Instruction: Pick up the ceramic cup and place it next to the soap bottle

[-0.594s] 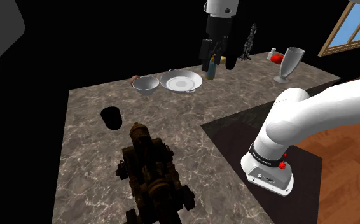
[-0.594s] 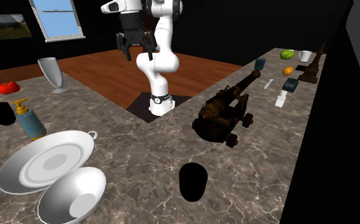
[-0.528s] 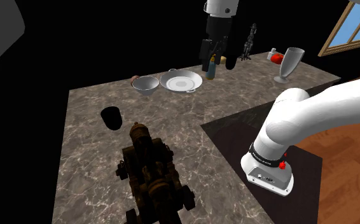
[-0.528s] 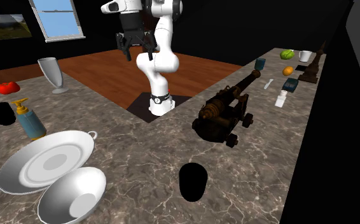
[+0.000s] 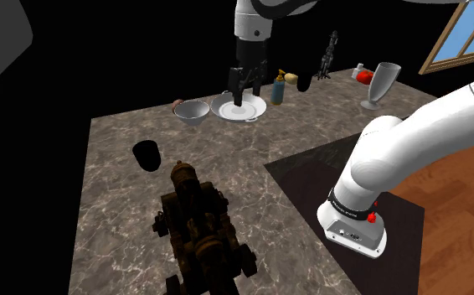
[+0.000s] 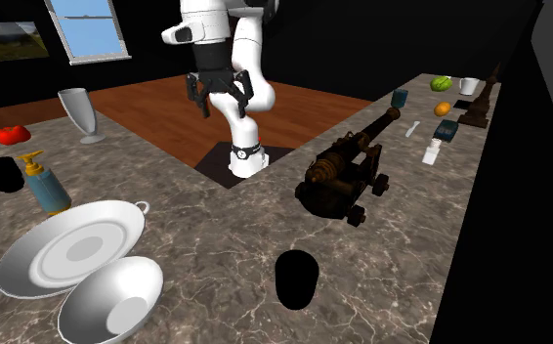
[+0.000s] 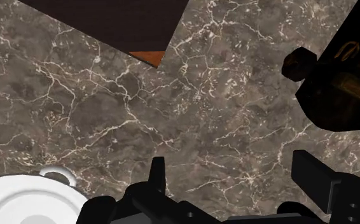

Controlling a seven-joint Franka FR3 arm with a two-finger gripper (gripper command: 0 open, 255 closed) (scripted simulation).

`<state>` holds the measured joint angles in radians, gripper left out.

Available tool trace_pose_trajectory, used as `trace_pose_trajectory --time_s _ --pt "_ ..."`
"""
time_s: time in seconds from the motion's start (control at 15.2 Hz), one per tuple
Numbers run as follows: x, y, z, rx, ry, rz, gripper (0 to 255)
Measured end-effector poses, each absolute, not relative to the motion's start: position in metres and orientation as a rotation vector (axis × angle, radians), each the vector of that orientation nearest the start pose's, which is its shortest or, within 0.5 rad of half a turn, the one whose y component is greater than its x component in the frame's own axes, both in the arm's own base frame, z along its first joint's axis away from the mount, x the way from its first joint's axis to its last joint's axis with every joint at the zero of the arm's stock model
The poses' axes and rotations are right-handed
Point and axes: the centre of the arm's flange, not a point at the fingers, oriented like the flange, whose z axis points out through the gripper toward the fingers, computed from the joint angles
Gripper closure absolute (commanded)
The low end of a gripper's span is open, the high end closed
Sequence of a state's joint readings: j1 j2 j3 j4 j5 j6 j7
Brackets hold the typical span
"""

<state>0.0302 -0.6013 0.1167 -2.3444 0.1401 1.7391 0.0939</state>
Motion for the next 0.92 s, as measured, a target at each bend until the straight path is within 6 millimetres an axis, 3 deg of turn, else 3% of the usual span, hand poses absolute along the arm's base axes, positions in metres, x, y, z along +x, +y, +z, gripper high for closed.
trace_pose_trajectory --time_s 0.92 --pt "0.502 0.175 0.473 -3.091 -0.001 0.044 0"
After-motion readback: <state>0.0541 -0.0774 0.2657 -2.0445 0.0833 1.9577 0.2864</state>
